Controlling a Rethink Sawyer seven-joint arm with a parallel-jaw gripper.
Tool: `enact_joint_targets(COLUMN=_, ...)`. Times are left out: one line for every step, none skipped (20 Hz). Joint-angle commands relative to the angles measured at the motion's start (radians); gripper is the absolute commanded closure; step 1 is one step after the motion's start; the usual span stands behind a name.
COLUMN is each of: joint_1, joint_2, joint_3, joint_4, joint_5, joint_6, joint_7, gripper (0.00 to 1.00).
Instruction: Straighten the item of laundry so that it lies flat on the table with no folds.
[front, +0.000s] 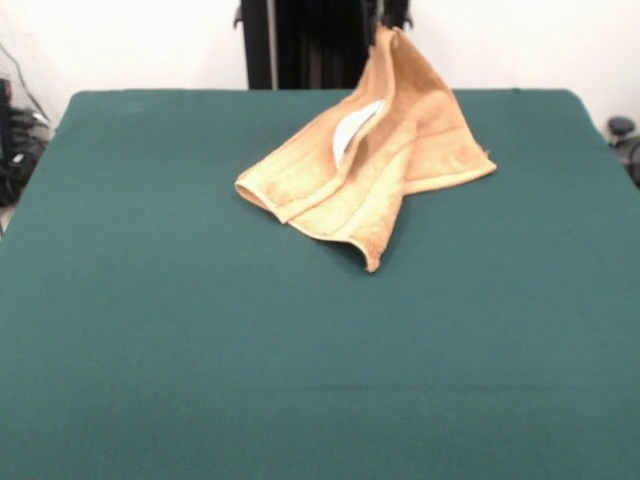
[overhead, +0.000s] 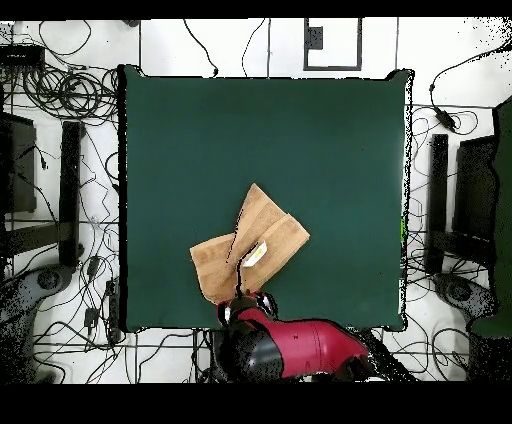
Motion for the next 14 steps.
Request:
enact_joint_targets(joint_1=-0.028, joint_2=-0.007, joint_3=0.019, joint_4=0.079, joint_5=0.038, joint_6=-0.043, joint_7=0.195, gripper=1.00)
enact_joint_targets(joint_1=0.008, joint_2=-0.030, joint_3=-0.025, joint_4=0.067, joint_5=0.030, joint_6=-0.036, joint_7=0.195, gripper=1.00)
enact_joint_targets(joint_1=0.038, joint_2=-0.047, joint_3=-0.061, joint_4=0.069, joint_5=0.030, joint_6=-0.029, joint_7=0.205, gripper=1.00)
enact_joint_targets(joint_1=0.092, joint_2=-0.063, joint_3=-0.126, joint_4=0.060, joint_5=0.028, joint_6=-0.006, joint_7=0.221, gripper=1.00)
enact_joint_targets(joint_1=0.154, joint_2=-0.073, joint_3=-0.199, joint_4=0.045, joint_5=0.020, joint_6=0.002, joint_7=0.242, gripper=1.00)
enact_joint_targets(joint_1=0.220, joint_2=-0.077, joint_3=-0.271, joint_4=0.024, joint_5=0.011, joint_6=0.010, joint_7=0.263, gripper=1.00)
enact_joint_targets(joint_1=0.293, joint_2=-0.077, joint_3=-0.350, joint_4=0.000, joint_5=0.008, joint_6=0.020, joint_7=0.292, gripper=1.00)
enact_joint_targets(joint_1=0.353, joint_2=-0.071, joint_3=-0.420, joint_4=-0.011, joint_5=0.017, joint_6=0.004, joint_7=0.316, gripper=1.00)
enact_joint_targets(joint_1=0.404, joint_2=-0.061, joint_3=-0.478, joint_4=-0.021, joint_5=0.033, joint_6=-0.015, joint_7=0.334, gripper=1.00)
enact_joint_targets(joint_1=0.445, joint_2=-0.050, joint_3=-0.528, joint_4=-0.019, joint_5=0.060, joint_6=-0.048, joint_7=0.349, gripper=1.00)
enact_joint_targets(joint_1=0.462, joint_2=-0.043, joint_3=-0.551, joint_4=-0.007, joint_5=0.088, joint_6=-0.076, joint_7=0.356, gripper=1.00)
enact_joint_targets(joint_1=0.469, joint_2=-0.038, joint_3=-0.562, joint_4=0.007, joint_5=0.111, joint_6=-0.108, joint_7=0.357, gripper=1.00)
enact_joint_targets(joint_1=0.469, joint_2=-0.034, joint_3=-0.567, joint_4=0.023, joint_5=0.128, joint_6=-0.143, joint_7=0.355, gripper=1.00)
enact_joint_targets(joint_1=0.464, joint_2=-0.034, joint_3=-0.566, joint_4=0.036, joint_5=0.145, joint_6=-0.148, joint_7=0.357, gripper=1.00)
